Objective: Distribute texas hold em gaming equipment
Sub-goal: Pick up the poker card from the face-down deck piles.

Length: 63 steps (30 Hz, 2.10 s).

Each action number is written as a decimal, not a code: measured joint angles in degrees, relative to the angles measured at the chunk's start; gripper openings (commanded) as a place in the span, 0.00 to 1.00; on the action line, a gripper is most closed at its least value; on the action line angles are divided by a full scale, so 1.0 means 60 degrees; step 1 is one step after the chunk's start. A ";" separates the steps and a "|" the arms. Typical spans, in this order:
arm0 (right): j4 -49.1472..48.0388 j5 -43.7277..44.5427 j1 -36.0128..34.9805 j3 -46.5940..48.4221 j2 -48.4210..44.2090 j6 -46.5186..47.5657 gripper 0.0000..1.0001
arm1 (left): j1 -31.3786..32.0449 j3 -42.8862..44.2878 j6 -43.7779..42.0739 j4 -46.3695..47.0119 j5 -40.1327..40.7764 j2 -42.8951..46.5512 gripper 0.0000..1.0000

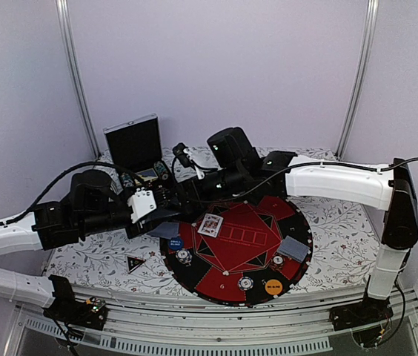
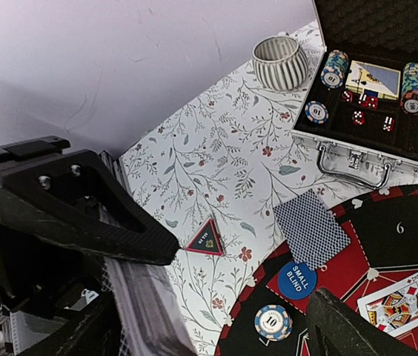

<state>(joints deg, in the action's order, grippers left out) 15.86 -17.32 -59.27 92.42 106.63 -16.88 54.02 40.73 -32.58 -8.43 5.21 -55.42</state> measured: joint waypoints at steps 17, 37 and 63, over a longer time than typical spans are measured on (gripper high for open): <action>0.0153 0.0678 0.0233 -0.0827 -0.0652 -0.0047 0.86 | 0.0000 -0.0066 -0.0029 -0.0044 0.0033 -0.0055 0.53; 0.0146 -0.0441 0.0262 -0.0831 -0.1104 -0.0022 0.80 | 0.0000 -0.0066 -0.0029 -0.0007 0.0033 -0.0062 0.53; 0.0142 -0.0430 0.0317 -0.1151 -0.1548 -0.0091 0.02 | 0.0000 -0.0066 -0.0029 -0.0007 0.0029 -0.0066 0.53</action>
<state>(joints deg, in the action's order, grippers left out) 16.71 -19.90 -57.36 85.52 97.34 -17.43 54.02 40.34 -32.75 -8.47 5.39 -55.81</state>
